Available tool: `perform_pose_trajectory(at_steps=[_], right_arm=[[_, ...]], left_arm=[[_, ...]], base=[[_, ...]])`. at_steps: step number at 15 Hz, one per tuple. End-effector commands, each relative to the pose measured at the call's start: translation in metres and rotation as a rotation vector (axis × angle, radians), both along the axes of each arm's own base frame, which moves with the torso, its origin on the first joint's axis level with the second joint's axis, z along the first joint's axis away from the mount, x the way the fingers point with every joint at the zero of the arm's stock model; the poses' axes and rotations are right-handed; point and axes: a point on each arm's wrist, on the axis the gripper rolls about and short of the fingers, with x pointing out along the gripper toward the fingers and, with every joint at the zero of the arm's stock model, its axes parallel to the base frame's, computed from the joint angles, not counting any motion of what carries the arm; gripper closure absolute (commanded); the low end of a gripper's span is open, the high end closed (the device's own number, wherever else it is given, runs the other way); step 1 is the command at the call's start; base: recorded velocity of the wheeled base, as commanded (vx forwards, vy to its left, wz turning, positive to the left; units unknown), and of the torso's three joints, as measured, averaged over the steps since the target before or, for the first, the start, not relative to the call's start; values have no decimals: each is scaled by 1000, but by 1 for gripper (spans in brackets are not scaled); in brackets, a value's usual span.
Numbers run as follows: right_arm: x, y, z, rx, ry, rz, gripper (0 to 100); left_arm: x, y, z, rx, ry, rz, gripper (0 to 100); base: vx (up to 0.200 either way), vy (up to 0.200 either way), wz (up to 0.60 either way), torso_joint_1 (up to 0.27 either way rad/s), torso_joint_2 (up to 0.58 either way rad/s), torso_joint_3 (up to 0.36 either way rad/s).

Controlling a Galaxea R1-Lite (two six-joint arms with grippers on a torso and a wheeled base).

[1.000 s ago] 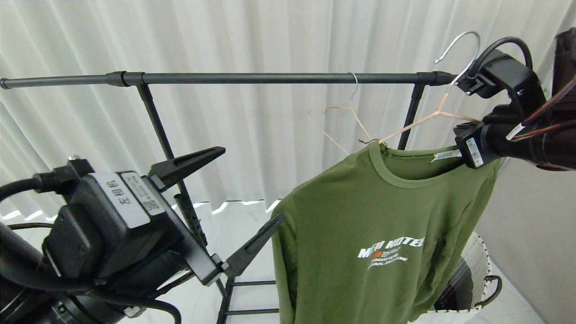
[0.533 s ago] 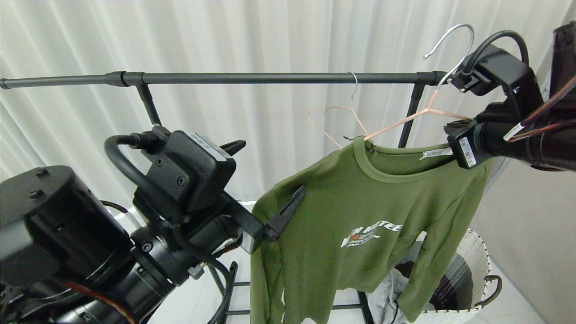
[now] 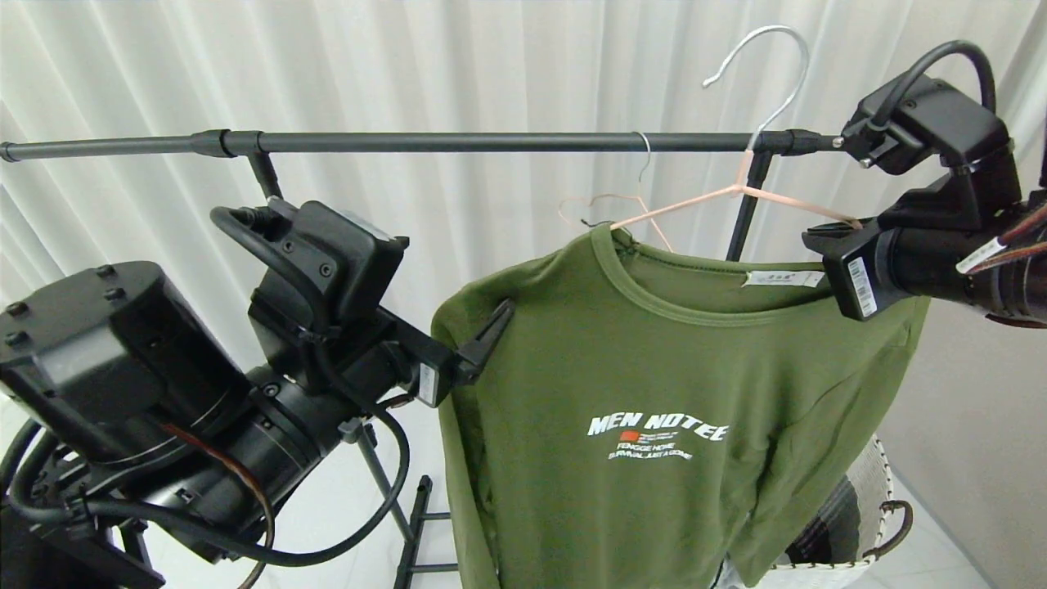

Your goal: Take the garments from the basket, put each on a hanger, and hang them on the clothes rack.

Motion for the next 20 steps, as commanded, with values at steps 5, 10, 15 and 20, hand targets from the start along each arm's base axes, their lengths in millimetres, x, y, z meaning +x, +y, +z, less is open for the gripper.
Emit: perform_pose_trajectory(at_steps=[5, 10, 15, 20], right_arm=[[-18, -3, 3, 40, -39, 83, 100], [-19, -4, 3, 43, -40, 77, 100], [-7, -30, 3, 18, -52, -124, 100], [4, -51, -1, -16, -53, -331, 100]], left_arm=[[22, 12, -6, -10, 31, 83, 0], [23, 15, -7, -9, 36, 94, 0], [27, 40, -9, 48, 15, 188, 0], [19, 59, -13, 151, -14, 211, 0]], base=[[0, 0, 0, 0, 0, 0], [0, 0, 0, 0, 0, 0], [0, 0, 0, 0, 0, 0], [0, 0, 0, 0, 0, 0]])
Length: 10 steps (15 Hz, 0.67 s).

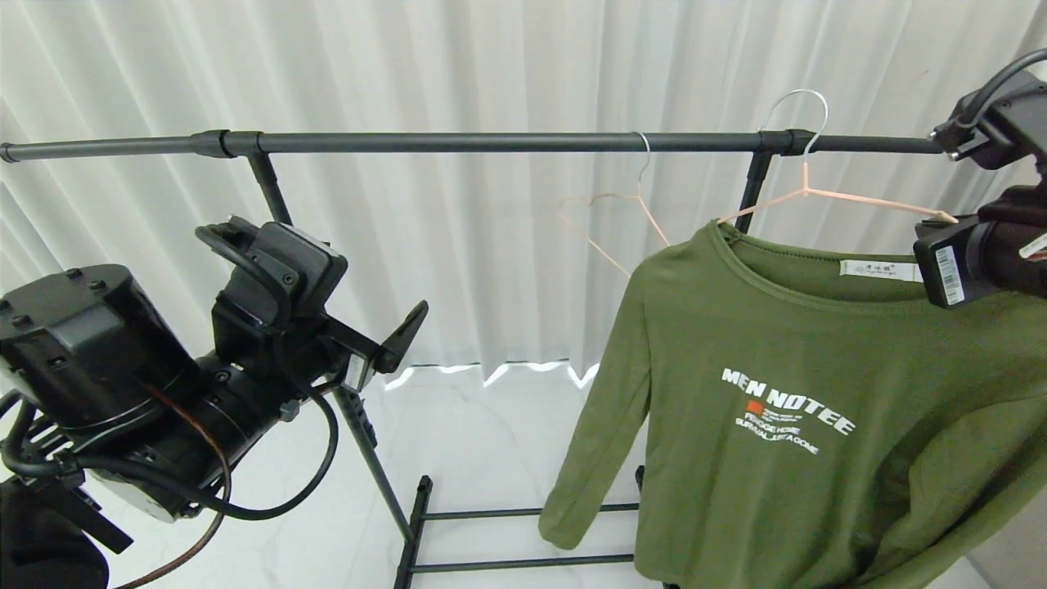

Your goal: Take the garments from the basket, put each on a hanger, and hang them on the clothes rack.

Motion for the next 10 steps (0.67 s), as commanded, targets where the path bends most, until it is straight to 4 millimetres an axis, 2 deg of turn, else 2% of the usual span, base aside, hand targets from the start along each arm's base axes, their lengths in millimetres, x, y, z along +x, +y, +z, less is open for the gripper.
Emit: perform_pose_trajectory(at_steps=[1, 3, 10], right_arm=[[0, -2, -2, -3, 5, -9, 100], [0, -1, -2, -2, 5, -5, 100], [1, 0, -1, 0, 0, -1, 100]], left_arm=[[-3, 3, 2, 0, -8, 7, 0], [-3, 3, 1, 8, -8, 12, 0], [-2, 3, 1, 10, -7, 16, 0]], base=[[0, 0, 0, 0, 0, 0], [0, 0, 0, 0, 0, 0], [0, 200, 0, -1, 1, 2]])
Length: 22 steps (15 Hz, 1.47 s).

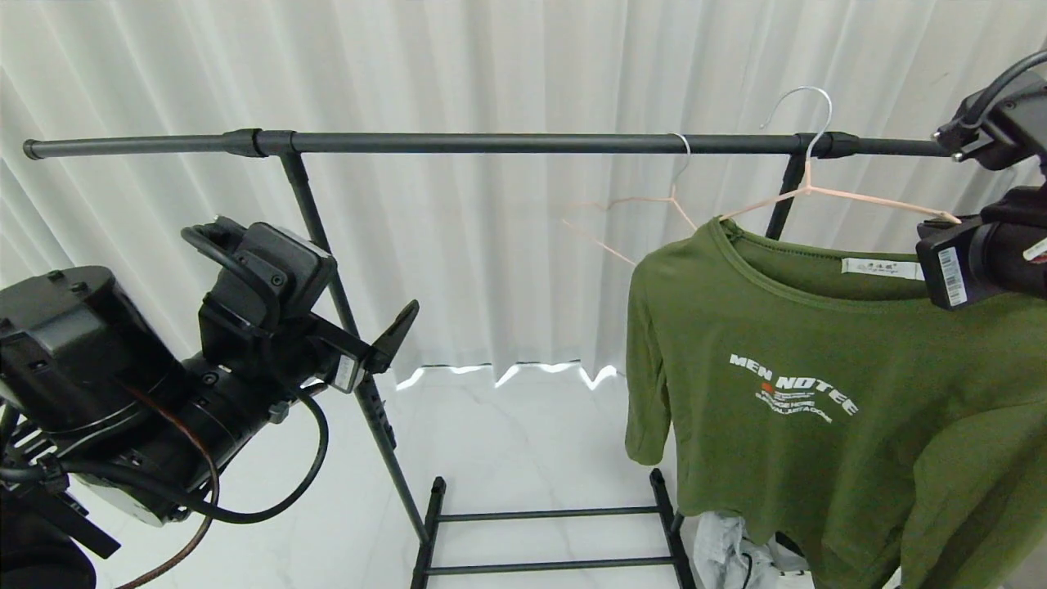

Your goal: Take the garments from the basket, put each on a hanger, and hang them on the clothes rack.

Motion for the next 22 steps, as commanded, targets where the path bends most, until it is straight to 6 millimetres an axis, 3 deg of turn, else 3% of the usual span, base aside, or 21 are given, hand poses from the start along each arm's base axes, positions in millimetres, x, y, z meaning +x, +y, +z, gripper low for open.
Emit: perform_pose_trajectory(at_steps=[1, 4, 11, 17, 22], right_arm=[[1, 1, -1, -3, 3, 1, 100], [3, 4, -2, -6, 7, 7, 100], [6, 14, -3, -3, 2, 35, 100], [8, 16, -5, -8, 10, 41, 100], [37, 35, -7, 3, -9, 38, 100]], left_arm=[[0, 0, 0, -1, 0, 0, 0], [1, 0, -1, 1, 3, -3, 0], [-1, -2, 2, -11, -3, -15, 0], [-3, -6, 1, -12, -1, -33, 0], [-5, -11, 0, -10, -19, -55, 0]], base=[[0, 200, 0, 2, -2, 7], [-133, 200, 0, 4, 7, -1], [0, 0, 0, 0, 0, 0], [200, 0, 0, 1, -2, 5], [80, 0, 0, 3, 1, 3]])
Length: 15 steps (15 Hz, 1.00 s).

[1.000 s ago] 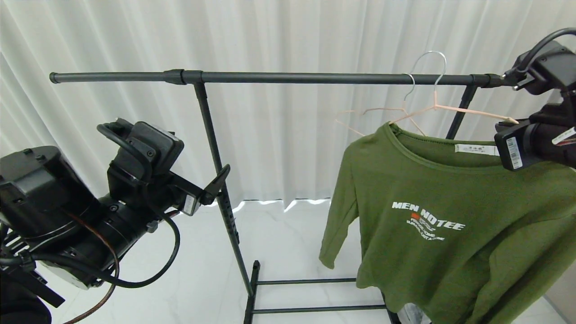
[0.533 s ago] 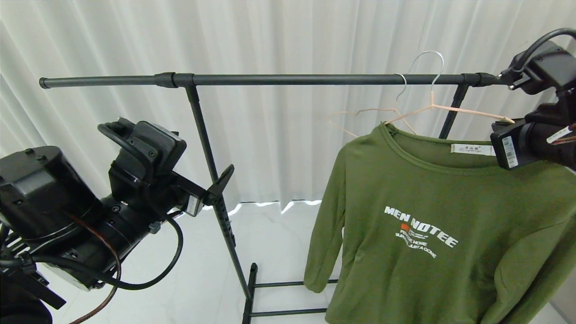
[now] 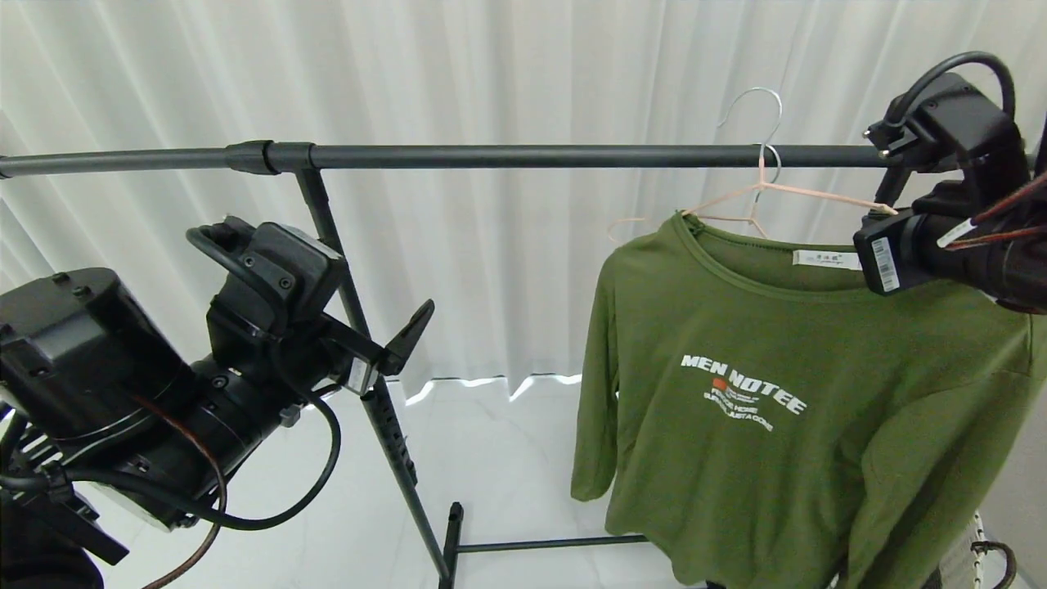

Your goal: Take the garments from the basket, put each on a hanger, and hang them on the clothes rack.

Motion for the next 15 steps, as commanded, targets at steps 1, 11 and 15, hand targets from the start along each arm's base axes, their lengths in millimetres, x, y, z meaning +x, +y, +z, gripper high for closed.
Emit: perform_pose_trajectory(at_steps=[1, 11, 15], right_arm=[[23, 15, -5, -8, 12, 0, 100], [85, 55, -26, -26, 41, 1, 100], [91, 69, -24, -21, 29, 23, 100]], left_arm=[[-1, -1, -2, 3, 3, -6, 0], [-4, 0, -5, 12, 12, 2, 0], [-8, 2, -8, 17, 22, 2, 0]], base=[[0, 0, 0, 0, 0, 0], [0, 0, 0, 0, 0, 0], [0, 0, 0, 0, 0, 0]])
